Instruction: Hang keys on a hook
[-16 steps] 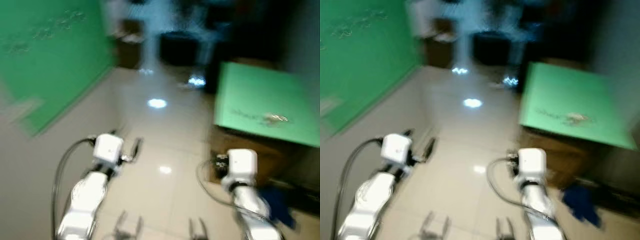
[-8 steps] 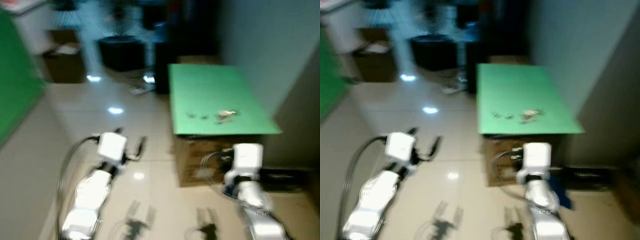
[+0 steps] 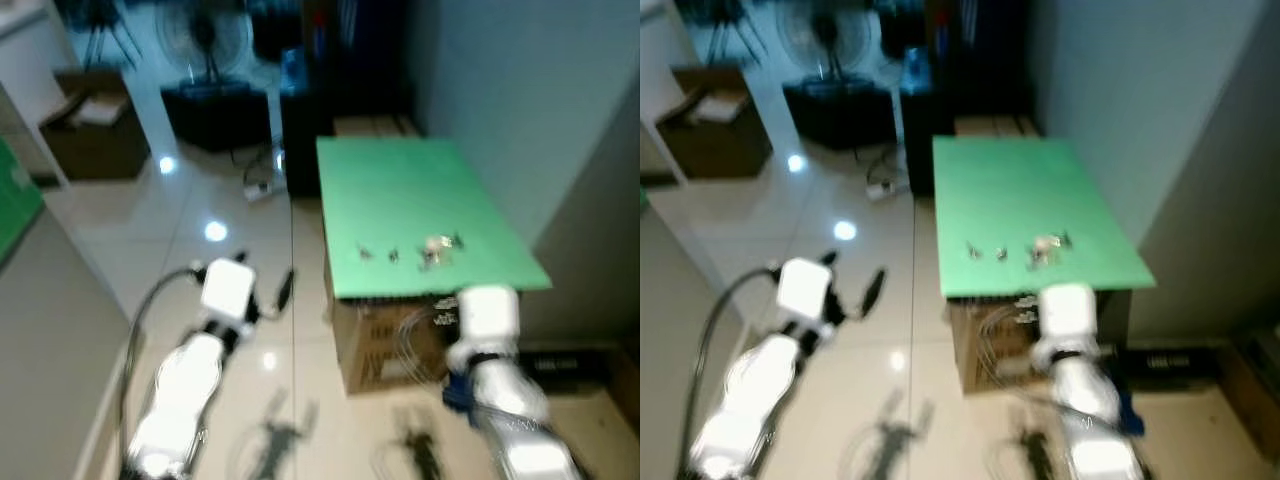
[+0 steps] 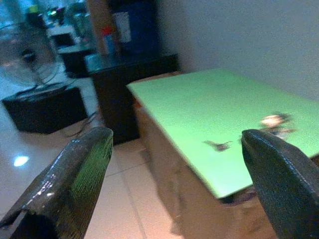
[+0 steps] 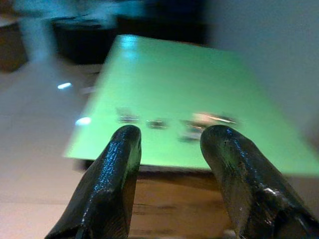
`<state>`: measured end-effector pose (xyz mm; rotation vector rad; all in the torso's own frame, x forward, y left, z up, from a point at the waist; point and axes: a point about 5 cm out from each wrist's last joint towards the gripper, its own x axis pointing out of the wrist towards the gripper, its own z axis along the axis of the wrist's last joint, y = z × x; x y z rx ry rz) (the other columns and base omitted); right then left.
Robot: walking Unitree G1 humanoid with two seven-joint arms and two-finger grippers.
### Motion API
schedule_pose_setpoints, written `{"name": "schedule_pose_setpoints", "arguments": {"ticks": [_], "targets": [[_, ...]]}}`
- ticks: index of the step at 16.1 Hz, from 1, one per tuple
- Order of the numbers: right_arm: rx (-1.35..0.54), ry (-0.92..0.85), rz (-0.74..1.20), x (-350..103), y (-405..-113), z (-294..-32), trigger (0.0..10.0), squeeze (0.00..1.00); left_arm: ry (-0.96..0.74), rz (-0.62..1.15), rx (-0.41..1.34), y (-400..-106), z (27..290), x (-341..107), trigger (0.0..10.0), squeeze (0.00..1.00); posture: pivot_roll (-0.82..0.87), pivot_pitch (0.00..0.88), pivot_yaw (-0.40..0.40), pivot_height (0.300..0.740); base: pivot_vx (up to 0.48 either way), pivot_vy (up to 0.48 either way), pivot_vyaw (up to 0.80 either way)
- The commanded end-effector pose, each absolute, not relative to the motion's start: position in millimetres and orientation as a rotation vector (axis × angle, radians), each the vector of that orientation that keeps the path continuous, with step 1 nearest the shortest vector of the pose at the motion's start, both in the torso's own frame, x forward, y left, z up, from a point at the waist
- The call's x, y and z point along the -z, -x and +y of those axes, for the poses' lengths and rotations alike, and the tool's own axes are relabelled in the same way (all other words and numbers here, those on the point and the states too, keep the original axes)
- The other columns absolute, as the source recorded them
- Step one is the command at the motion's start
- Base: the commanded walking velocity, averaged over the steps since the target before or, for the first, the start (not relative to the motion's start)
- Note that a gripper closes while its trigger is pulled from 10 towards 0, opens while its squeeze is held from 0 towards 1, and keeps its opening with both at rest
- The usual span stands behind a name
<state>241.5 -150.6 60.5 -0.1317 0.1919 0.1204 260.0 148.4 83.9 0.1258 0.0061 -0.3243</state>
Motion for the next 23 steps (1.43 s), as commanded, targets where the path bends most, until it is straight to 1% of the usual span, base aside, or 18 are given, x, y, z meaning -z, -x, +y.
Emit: {"name": "schedule_pose_setpoints", "arguments": {"ticks": [1, 2, 4, 9, 14, 20, 23], "targets": [[-0.121, 0.165, 0.184, -61.8, -242.5, -155.7, 10.0, 0.0, -0.12, -0.003, 0.336, -261.5, 144.1, -85.5, 10.0, 0.0, -0.09, 0.0, 0.03, 0.74, 0.382, 0.0, 0.8], [-0.102, 0.142, 0.184, -61.1, -242.6, -156.0, 10.0, 0.0, -0.122, -0.004, 0.34, -262.3, 143.4, -85.9, 10.0, 0.0, -0.08, 0.0, 0.032, 0.74, 0.386, 0.0, 0.8], [-0.064, 0.11, 0.188, -59.8, -242.4, -158.8, 10.0, 0.0, -0.128, -0.005, 0.345, -263.0, 144.0, -86.4, 10.0, 0.0, -0.08, 0.0, 0.035, 0.74, 0.381, 0.0, 0.0], [-0.056, 0.099, 0.207, -55.1, -240.0, -159.6, 10.0, 0.0, -0.141, -0.002, 0.368, -262.8, 144.4, -86.1, 10.0, 0.0, -0.08, 0.0, 0.046, 0.74, 0.382, 0.0, 0.0], [-0.047, 0.087, 0.218, -52.5, -236.3, -159.6, 10.0, 0.0, -0.145, -0.002, 0.374, -261.6, 145.2, -87.1, 10.0, 0.0, -0.08, 0.0, 0.049, 0.74, 0.376, 0.0, -0.78], [-0.111, 0.128, 0.227, -51.5, -237.2, -154.1, 10.0, 0.0, -0.148, 0.002, 0.374, -261.0, 145.5, -88.2, 10.0, 0.0, -0.08, 0.0, 0.047, 0.74, 0.376, 0.0, 0.0], [-0.106, 0.111, 0.238, -49.6, -236.6, -152.1, 10.0, 0.0, -0.145, 0.005, 0.371, -260.3, 147.2, -88.2, 10.0, 0.0, -0.07, 0.0, 0.043, 0.74, 0.369, 0.0, 0.0]]}}
